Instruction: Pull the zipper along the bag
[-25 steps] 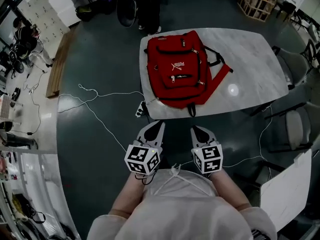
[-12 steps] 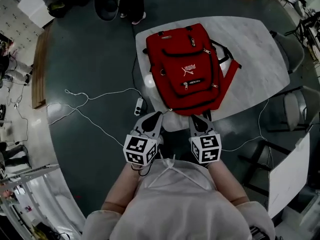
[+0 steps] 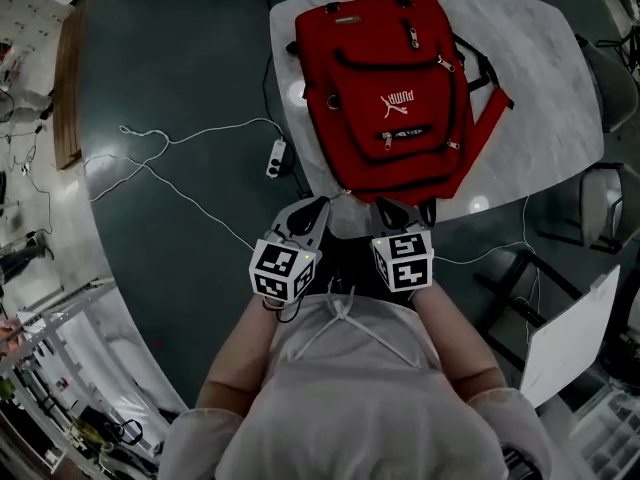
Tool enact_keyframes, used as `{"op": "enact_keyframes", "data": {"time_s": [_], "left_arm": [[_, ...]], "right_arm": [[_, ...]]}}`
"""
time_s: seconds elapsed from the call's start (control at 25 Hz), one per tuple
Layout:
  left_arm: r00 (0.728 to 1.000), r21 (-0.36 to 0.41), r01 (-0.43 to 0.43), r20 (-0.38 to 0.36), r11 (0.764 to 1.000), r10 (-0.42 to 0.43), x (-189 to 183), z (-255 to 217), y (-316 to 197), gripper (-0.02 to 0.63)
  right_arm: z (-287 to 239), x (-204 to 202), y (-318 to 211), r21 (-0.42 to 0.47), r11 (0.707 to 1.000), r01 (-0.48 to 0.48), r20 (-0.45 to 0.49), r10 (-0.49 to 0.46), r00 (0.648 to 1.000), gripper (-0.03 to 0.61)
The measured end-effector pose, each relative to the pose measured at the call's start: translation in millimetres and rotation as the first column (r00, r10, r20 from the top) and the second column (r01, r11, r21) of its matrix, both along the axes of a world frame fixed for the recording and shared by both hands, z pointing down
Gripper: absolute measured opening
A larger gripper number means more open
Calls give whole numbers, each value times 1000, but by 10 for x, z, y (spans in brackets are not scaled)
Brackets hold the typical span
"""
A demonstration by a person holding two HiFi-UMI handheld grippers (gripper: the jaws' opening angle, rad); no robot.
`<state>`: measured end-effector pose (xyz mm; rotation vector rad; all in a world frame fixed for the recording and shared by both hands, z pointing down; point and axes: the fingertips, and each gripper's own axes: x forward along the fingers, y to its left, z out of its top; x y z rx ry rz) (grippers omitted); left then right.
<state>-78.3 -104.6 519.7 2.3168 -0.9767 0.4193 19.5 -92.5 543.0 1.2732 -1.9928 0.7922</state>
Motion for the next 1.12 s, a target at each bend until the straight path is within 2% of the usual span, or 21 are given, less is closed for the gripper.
{"op": "enact_keyframes", "data": {"time_s": [0.2, 0.36, 0.48, 0.64, 0.68, 0.76, 0.8, 0.92, 1.12], "left_arm": [[997, -39, 37, 73, 999, -34, 20, 290, 19, 20], [988, -54, 21, 153, 998, -12, 6, 512, 28, 20], [984, -61, 5, 177, 998, 6, 39, 591, -28, 20], [976, -95, -40, 208, 995, 59, 85, 661, -39, 23], [974, -110, -55, 213, 992, 78, 97, 685, -25, 39], [968, -142, -91, 220, 986, 121, 135, 732, 10, 123], [964, -154, -109, 226, 982, 142, 155, 752, 26, 132], [947, -168, -152, 257, 974, 192, 213, 808, 53, 138], [926, -204, -172, 301, 964, 229, 262, 948, 105, 138]], "right_arm": [[312, 4, -87, -77, 996, 52, 21, -51, 998, 28], [485, -54, -134, -122, 989, 85, 38, -81, 996, 28], [593, -53, -169, -141, 983, 120, 23, -118, 993, 28], [629, -88, -211, -161, 973, 165, -6, -168, 986, 28], [632, -93, -214, -167, 971, 171, -8, -175, 985, 28], [655, -83, -216, -175, 969, 176, -5, -180, 984, 28], [659, -80, -218, -178, 968, 176, 3, -179, 984, 28], [650, -81, -212, -193, 965, 178, 34, -174, 984, 28], [655, -81, -210, -230, 957, 178, 71, -166, 984, 28]]}}
